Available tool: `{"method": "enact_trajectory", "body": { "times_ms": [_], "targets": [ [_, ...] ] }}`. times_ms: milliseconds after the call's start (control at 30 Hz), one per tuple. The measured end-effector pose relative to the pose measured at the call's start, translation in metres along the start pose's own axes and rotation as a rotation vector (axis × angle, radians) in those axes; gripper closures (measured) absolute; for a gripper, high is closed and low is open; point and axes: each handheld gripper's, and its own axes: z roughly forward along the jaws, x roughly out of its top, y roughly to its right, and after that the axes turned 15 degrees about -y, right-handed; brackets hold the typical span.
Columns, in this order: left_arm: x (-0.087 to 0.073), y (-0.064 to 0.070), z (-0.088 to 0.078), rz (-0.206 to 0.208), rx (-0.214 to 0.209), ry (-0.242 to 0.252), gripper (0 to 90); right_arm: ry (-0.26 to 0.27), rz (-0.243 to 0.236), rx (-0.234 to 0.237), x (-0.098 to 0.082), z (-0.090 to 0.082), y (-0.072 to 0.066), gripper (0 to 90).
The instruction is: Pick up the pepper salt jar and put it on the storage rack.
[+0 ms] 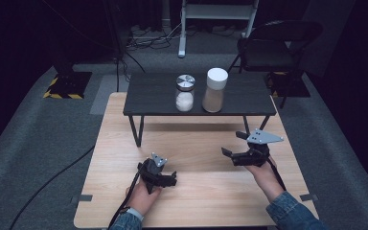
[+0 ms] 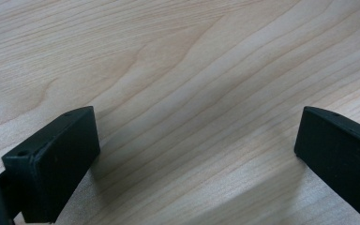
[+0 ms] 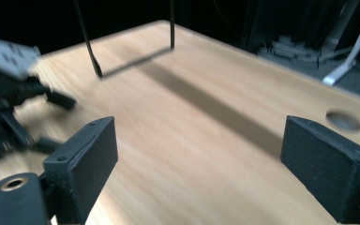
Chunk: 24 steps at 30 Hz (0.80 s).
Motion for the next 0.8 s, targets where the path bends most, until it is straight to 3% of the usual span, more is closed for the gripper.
{"method": "enact_trajectory", "body": {
  "times_ms": [300, 433, 533, 800],
  "targets": [
    [0.0, 0.0, 0.0, 0.0, 0.0, 0.0, 0.1, -0.116, 0.027, -0.006, -0.025, 0.024, -0.002, 9.4],
    [0.0, 0.0, 0.0, 0.0, 0.0, 0.0, 0.1, -0.137, 0.056, -0.001, -0.032, 0.03, 0.001, 8.6],
    [0.0, 0.0, 0.0, 0.0, 0.0, 0.0, 0.1, -0.165, 0.07, 0.015, -0.035, 0.033, 0.006, 8.1],
    [0.0, 0.0, 0.0, 0.0, 0.0, 0.0, 0.1, -0.215, 0.056, -0.004, -0.037, 0.039, 0.001, 4.2]
  ]
}}
